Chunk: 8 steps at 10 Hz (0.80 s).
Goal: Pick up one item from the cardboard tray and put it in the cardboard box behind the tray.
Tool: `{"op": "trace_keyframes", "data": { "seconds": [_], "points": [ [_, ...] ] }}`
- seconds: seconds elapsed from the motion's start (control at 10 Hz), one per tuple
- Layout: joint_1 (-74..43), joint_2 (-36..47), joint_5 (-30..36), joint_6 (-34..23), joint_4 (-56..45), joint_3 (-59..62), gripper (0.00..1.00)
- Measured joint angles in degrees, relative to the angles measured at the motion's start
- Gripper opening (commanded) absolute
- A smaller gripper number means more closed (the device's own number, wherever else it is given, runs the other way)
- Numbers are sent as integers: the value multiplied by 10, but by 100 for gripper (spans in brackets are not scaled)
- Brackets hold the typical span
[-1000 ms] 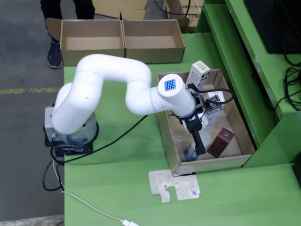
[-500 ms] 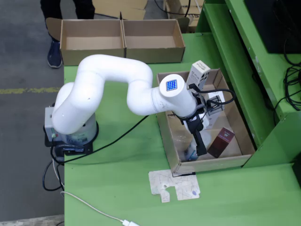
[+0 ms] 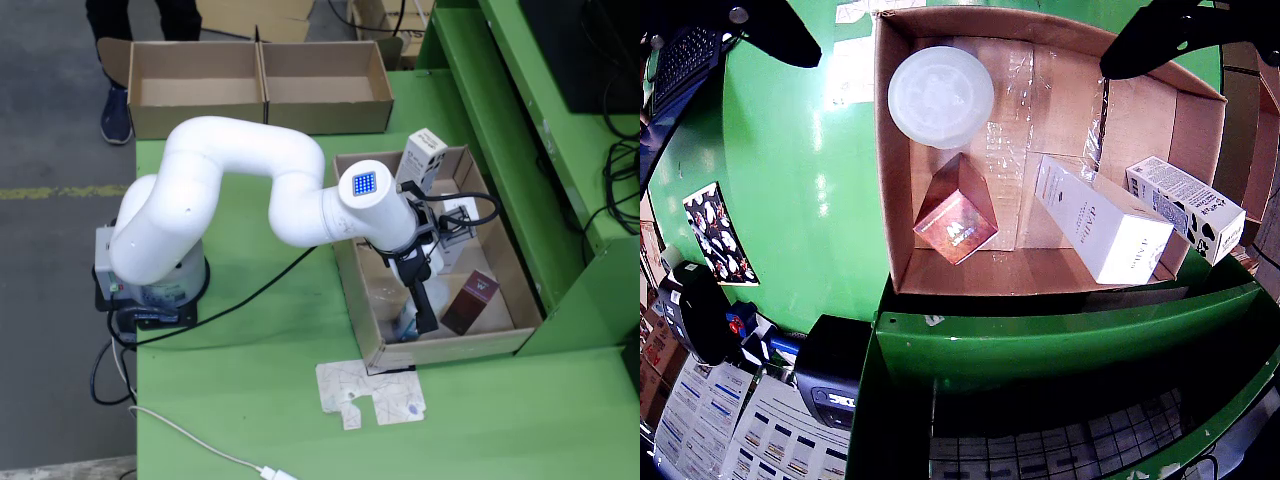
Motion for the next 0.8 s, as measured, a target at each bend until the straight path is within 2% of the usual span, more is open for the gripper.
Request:
{"op": "trace_keyframes", "data": {
  "seconds": [0.8],
  "points": [
    [-1, 7, -1, -1, 26, -47, 100]
  ]
}}
